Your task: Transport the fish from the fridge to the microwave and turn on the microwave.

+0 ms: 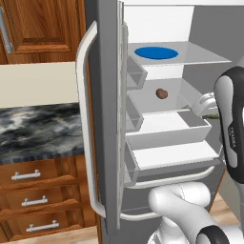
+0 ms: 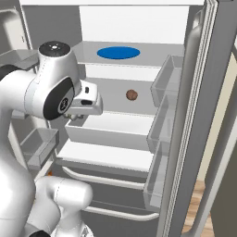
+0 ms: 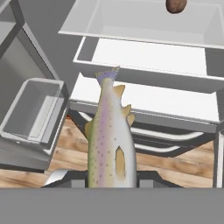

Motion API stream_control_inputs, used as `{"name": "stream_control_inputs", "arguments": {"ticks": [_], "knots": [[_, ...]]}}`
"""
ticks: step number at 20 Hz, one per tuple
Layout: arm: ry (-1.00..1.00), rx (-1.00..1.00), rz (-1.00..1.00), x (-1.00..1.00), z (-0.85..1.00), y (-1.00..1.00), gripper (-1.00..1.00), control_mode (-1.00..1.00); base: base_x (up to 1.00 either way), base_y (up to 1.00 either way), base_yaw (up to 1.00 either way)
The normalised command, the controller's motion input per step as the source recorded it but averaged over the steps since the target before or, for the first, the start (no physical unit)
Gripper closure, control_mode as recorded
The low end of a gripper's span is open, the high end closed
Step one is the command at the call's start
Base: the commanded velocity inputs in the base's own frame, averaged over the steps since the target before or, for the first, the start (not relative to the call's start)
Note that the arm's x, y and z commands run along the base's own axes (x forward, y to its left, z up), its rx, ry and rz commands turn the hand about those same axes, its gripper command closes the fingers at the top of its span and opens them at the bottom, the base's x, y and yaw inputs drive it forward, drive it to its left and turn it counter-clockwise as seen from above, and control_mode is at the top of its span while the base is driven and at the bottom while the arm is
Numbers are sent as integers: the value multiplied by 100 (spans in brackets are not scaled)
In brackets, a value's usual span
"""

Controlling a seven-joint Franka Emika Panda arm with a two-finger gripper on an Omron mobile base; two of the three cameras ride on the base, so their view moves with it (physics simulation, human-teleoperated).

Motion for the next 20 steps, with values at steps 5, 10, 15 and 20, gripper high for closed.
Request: {"name": "stream_control_inputs", "arguments": {"ticks": [5,10,15,20], "knots": [[0,0,0,0,0,0,100,-100,0,0,0],[0,0,0,0,0,0,100,-100,0,0,0],[0,0,0,0,0,0,100,-100,0,0,0],[0,0,0,0,0,0,100,-100,0,0,0]]}}
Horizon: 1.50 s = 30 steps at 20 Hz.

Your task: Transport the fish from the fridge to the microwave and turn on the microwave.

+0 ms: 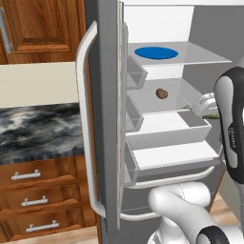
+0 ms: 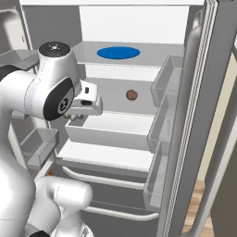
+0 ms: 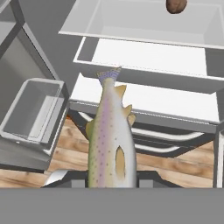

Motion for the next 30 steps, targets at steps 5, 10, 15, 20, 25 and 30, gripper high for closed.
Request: {"name": "stream_control_inputs", "arguments": {"ticks": [5,10,15,20,25,30], "knots": [[0,0,0,0,0,0,100,-100,0,0,0],[-2,0,0,-20,0,0,100,-100,0,0,0],[-2,0,0,-52,-3,0,100,-100,0,0,0],[-1,0,0,-52,-3,0,100,-100,0,0,0],[6,-1,1,14,-2,2,100,-100,0,0,0],[0,0,0,0,0,0,100,-100,0,0,0]]}}
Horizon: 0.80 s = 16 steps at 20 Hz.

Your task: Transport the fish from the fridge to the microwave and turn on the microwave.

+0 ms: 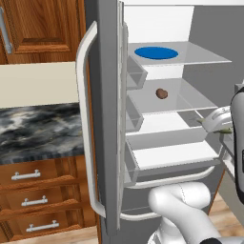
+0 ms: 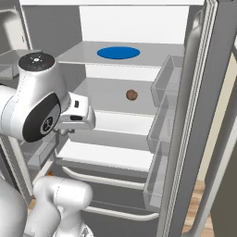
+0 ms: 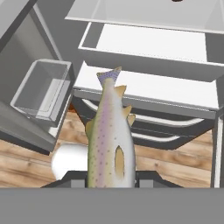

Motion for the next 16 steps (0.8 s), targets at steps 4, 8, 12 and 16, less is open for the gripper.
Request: {"name": "stream_control_inputs", "arguments": {"ticks": [4,8,12,16], "knots": [[0,0,0,0,0,0,100,-100,0,0,0],[0,0,0,0,0,0,100,-100,0,0,0],[0,0,0,0,0,0,100,-100,0,0,0],[0,0,0,0,0,0,100,100,0,0,0]]}}
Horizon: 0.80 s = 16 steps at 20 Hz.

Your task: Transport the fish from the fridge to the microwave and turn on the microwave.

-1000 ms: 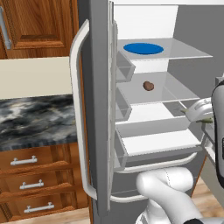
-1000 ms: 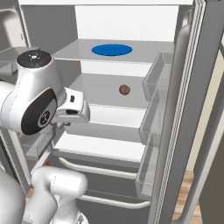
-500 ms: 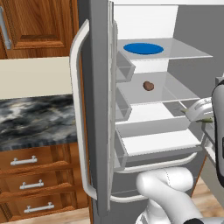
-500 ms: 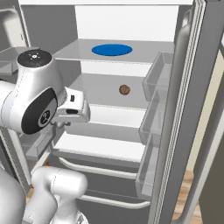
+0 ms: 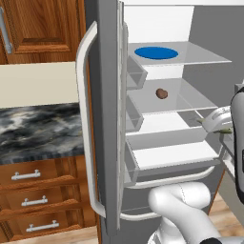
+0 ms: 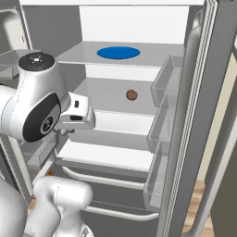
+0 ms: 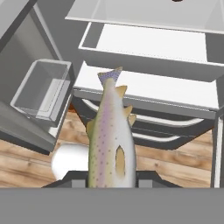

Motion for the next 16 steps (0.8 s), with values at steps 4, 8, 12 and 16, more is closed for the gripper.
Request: {"name": "stream_control_inputs", "arguments": {"ticks": [4,8,12,16], "knots": [[0,0,0,0,0,0,100,100,0,0,0],[0,0,0,0,0,0,100,100,0,0,0],[0,0,0,0,0,0,100,100,-41,-2,0],[0,0,0,0,0,0,100,100,-75,-1,0]]}}
